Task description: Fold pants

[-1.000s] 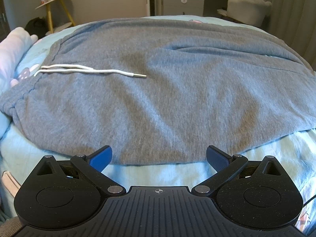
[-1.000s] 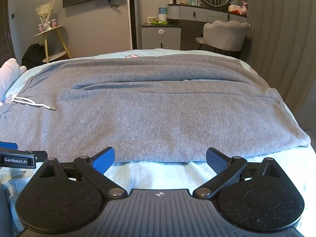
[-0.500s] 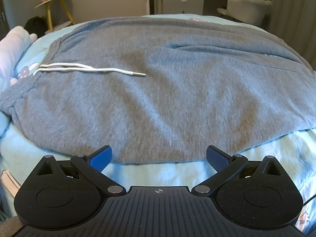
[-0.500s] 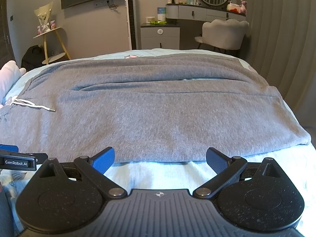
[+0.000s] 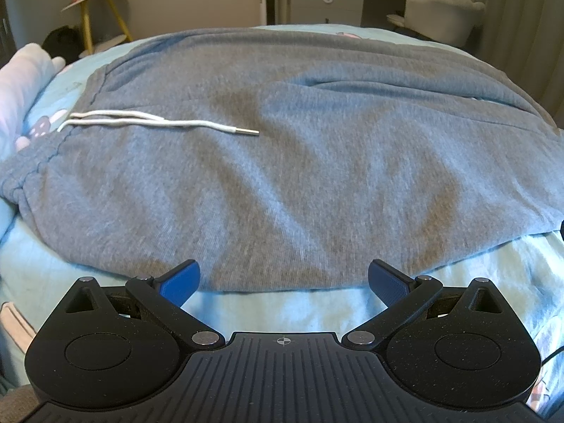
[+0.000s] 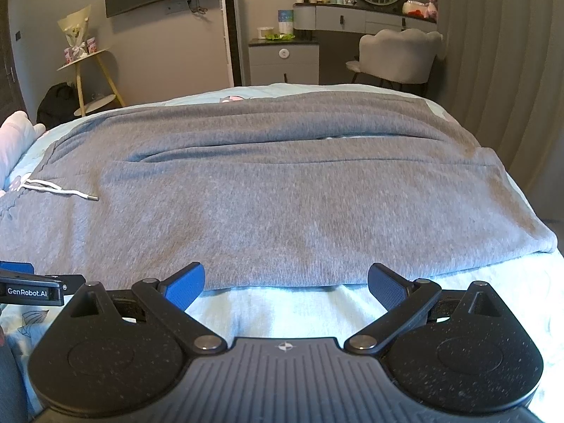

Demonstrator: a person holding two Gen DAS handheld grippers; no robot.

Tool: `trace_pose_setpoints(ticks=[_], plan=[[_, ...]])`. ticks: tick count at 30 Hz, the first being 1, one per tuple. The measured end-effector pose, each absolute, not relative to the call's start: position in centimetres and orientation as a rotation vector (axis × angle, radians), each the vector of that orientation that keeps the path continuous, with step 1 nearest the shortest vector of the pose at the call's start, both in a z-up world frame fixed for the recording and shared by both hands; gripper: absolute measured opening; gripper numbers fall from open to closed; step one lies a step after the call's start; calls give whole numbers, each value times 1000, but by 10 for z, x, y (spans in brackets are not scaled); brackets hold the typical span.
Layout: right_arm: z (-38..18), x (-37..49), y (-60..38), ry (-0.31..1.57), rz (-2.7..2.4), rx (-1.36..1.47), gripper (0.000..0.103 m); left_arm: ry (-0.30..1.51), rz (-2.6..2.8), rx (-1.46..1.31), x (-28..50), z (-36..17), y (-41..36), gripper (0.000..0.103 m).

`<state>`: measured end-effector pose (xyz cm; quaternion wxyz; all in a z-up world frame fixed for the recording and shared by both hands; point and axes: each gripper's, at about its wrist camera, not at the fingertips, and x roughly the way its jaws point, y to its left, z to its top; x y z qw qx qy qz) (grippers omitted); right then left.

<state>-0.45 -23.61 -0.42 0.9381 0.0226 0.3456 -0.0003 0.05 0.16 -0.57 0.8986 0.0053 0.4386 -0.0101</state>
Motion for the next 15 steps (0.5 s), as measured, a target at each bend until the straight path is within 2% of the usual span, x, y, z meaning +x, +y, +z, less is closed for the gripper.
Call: trace_pose_setpoints(ticks=[15], plan=[[-7,-1,-237,737,6,57,99,917,-22,7,2,-6,2,103]])
